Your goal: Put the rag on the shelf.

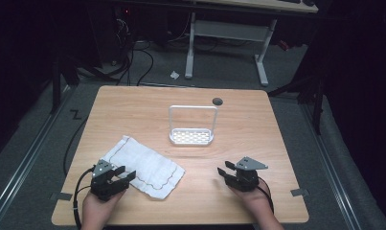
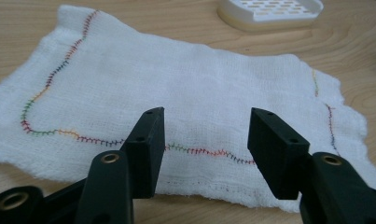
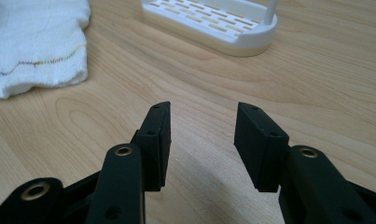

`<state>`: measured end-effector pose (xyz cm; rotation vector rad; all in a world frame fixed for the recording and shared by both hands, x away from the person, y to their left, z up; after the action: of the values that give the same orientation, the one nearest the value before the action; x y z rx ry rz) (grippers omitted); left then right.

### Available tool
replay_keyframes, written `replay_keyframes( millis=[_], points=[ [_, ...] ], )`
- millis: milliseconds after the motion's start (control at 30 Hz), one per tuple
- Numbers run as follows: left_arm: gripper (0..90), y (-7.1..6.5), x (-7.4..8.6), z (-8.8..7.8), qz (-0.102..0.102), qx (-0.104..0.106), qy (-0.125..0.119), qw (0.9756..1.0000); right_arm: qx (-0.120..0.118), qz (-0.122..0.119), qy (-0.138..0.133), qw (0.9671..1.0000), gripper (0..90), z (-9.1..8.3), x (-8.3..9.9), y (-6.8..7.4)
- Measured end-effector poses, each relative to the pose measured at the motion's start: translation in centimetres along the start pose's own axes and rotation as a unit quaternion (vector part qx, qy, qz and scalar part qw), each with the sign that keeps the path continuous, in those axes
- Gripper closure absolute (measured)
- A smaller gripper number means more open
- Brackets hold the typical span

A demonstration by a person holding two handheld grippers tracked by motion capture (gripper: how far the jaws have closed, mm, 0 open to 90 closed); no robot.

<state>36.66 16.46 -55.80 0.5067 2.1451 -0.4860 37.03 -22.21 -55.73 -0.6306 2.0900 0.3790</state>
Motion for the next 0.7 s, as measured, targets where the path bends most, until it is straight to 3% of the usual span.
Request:
replay_keyframes(
  millis=[433,467,533,567,600,633,700],
  points=[
    [45.7,0.3,0.4,-0.3,0.008,0.004,0.002,1.0,0.007,-0.012,0.01,0.9998,58.3,1.0,-0.1,0.5],
    [45.7,0.1,0.3,-0.2,0.012,0.004,0.002,0.9999,0.006,-0.016,0.014,0.9998,59.9,1.1,-0.1,0.6],
    [47.8,-1.1,0.2,0.1,0.05,-0.006,0.009,0.9987,0.002,-0.031,0.022,0.9993,61.8,1.3,0.0,0.9],
    [48.8,-1.1,0.2,0.1,0.05,-0.006,0.009,0.9987,0.002,-0.031,0.022,0.9993,61.8,1.3,0.0,0.9],
    [48.9,-1.9,0.2,0.3,0.07,-0.012,0.018,0.9973,-0.002,-0.032,0.025,0.9992,63.2,1.4,-0.1,1.2],
    [49.0,-1.9,0.2,0.3,0.07,-0.012,0.018,0.9973,-0.002,-0.032,0.025,0.9992,63.2,1.4,-0.1,1.2],
    [49.1,-3.1,0.1,0.8,0.072,0.008,0.018,0.9972,-0.004,-0.027,0.024,0.9993,65.3,1.4,-0.3,1.4]
  ],
)
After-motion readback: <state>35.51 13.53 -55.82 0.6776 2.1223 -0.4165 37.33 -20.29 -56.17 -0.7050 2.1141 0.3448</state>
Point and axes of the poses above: each handheld gripper's, and its own axes: z roughly forward along the jaws, x roughly out of its underside, y roughly to its left, the point moved 6 cm from there along z, roughly forward along the jaws, and after that the axes turned 2 degrees about z, right-handed, at the moved point
